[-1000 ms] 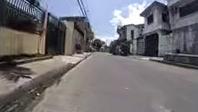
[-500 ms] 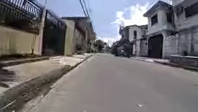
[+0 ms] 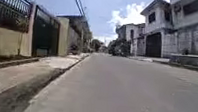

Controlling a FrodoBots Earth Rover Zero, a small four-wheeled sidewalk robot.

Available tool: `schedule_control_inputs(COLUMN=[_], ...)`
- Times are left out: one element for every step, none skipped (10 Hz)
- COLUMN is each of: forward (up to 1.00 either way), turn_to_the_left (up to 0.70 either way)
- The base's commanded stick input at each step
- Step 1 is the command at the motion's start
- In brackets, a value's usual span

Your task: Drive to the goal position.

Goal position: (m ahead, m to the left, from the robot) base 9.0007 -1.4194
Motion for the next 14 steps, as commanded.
schedule_control_inputs(forward=[1.0,1.0,1.0,1.0,1.0,1.0,1.0,1.0,1.0,1.0,1.0,1.0,1.0,1.0], turn_to_the_left=[0.0,0.0,0.0,0.0,0.0,0.0,0.0,0.0,-0.02,-0.03,-0.03,-0.03,-0.03,-0.04])
